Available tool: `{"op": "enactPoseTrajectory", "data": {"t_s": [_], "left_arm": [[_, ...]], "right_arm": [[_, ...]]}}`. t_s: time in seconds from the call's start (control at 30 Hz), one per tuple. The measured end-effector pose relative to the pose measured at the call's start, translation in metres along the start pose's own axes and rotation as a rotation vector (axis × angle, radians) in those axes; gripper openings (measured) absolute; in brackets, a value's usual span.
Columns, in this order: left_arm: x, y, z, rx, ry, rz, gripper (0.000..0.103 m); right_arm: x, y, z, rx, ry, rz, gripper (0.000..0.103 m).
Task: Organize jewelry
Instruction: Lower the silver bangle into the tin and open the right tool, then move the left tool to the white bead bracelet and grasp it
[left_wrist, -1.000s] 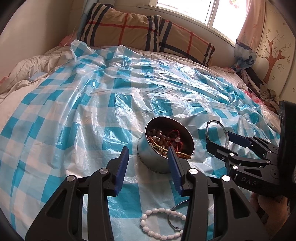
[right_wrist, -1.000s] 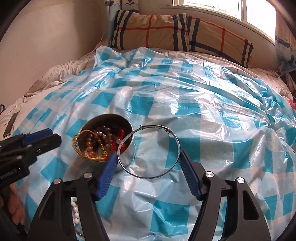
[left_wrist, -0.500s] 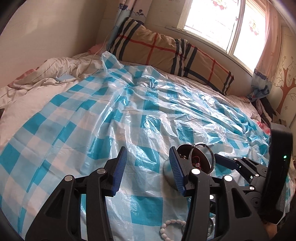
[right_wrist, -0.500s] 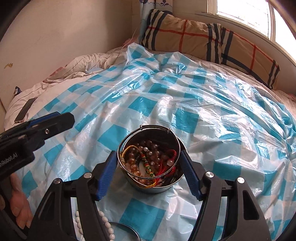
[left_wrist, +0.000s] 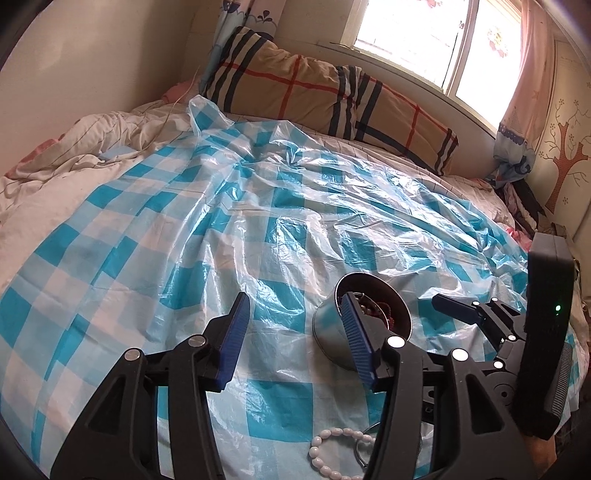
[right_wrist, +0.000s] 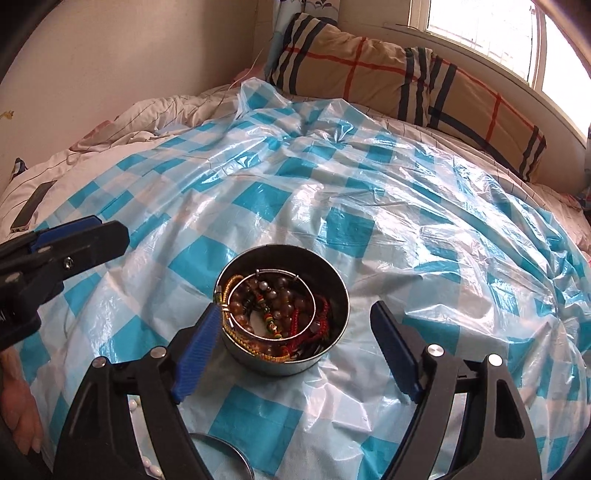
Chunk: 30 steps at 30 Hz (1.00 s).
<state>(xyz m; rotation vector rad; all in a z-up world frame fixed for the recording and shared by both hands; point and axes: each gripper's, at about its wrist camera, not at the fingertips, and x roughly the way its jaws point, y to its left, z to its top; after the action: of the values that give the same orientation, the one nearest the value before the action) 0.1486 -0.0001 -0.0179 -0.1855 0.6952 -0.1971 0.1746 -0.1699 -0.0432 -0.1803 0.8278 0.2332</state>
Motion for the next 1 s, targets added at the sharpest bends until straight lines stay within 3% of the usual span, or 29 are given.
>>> {"op": "enactPoseTrajectory", "data": {"t_s": [0.2,0.3,0.63,1.0], "left_arm": [[0.003,-0.002,-0.003,0.010,0.012,-0.002,0.050],[0.004,-0.002,-0.004,0.014,0.018,-0.003,0.050],[-0.005,-0.016,-0.015,0.080,0.046,-0.004,0.051],[-0.036,-0.027,-0.038,0.179,0.079,0.022,0.060]], "right_arm": [[0.036,-0.007,0.009,-0.001,0.069,-0.078,0.079],[0.046,-0.009,0.009,0.010,0.092,-0.058,0.080],[-0.024,-0.019,-0.018,0.100,0.001,-0.051,0.083],[-0.075,-0.009,-0.064,0.180,0.001,0.008,0.083]]}}
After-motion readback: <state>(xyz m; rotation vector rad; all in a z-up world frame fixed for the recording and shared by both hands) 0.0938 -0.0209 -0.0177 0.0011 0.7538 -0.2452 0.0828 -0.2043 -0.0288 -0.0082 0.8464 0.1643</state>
